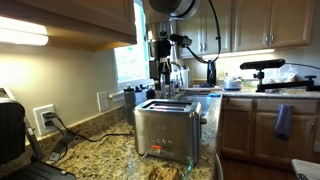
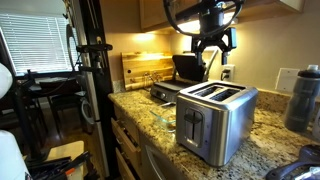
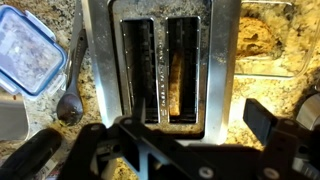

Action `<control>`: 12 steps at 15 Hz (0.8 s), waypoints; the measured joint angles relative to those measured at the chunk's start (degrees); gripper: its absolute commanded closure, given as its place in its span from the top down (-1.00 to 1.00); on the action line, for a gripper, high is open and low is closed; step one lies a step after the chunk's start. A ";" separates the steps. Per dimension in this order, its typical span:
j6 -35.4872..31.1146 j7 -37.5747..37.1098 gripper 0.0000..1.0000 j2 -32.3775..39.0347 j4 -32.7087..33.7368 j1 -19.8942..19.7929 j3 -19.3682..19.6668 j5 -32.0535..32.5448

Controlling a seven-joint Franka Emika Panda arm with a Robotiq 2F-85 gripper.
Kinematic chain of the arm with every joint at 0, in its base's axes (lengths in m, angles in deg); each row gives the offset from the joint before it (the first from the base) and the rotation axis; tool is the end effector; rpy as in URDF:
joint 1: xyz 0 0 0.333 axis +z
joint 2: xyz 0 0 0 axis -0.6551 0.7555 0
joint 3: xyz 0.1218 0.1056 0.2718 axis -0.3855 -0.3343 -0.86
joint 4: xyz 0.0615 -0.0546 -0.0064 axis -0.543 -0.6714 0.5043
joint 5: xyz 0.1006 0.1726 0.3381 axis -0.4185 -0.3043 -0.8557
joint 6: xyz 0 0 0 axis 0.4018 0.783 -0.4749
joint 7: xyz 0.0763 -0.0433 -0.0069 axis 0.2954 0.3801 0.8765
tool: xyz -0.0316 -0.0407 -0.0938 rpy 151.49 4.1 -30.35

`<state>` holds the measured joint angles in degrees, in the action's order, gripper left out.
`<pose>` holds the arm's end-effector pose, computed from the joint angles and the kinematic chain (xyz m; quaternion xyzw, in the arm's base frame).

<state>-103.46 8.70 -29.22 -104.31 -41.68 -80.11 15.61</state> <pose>0.5748 -0.0252 0.5031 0.9964 0.0670 0.0268 0.0449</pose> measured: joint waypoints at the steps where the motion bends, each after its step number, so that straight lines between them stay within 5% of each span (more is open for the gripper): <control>1: 0.03 0.00 1.00 -0.45 0.03 -0.32 0.24 0.08; 12: 4.79 -0.73 1.00 -8.09 -3.34 -1.67 1.89 0.12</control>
<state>-98.66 7.96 -37.32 -107.66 -43.35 -78.22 15.74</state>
